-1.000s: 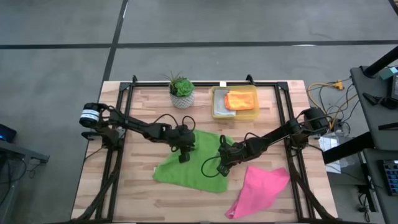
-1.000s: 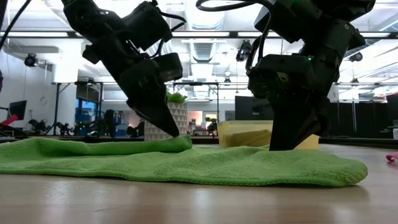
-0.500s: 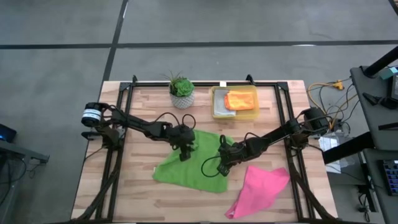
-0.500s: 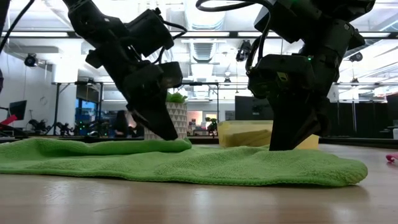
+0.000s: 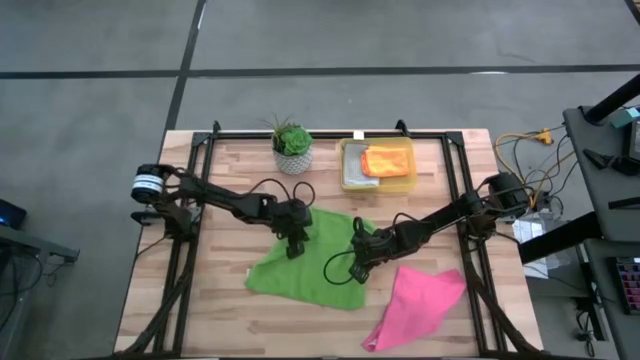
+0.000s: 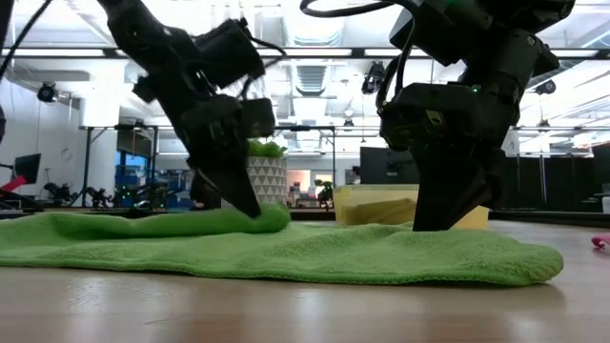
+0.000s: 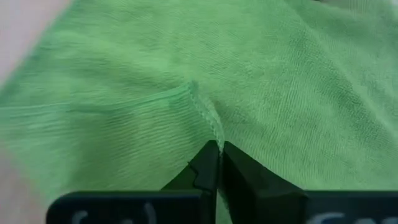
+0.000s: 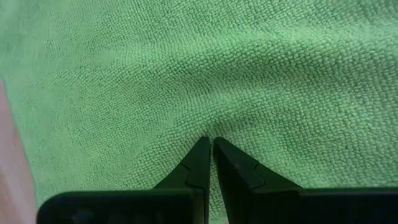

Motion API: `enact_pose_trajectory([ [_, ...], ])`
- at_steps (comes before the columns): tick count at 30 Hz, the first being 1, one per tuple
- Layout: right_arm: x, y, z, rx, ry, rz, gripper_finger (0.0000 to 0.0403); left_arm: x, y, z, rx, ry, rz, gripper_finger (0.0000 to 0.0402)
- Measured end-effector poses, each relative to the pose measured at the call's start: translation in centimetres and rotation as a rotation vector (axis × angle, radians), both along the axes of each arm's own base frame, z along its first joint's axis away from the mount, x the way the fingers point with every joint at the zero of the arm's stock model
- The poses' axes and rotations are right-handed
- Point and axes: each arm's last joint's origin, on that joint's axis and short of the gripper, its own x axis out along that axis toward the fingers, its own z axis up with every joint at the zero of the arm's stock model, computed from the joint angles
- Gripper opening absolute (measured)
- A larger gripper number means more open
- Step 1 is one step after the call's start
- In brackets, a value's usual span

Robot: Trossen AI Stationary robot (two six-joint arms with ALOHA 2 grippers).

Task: Fold microfiber towels
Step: Fold the green microfiber cloth

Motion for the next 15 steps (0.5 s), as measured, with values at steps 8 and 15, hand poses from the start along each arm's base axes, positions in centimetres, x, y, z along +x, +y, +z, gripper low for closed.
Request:
enact_pose_trajectory([
  [8,-0.3,0.1,-0.1,0.009,0.031,0.099,0.0022,-4.7,0.9,2.7,0.284,0.199,0.152,0.0],
  [15,-0.5,0.0,-0.2,-0.009,0.06,0.126,0.0022,-8.4,1.6,1.2,0.483,0.322,0.293,0.0],
])
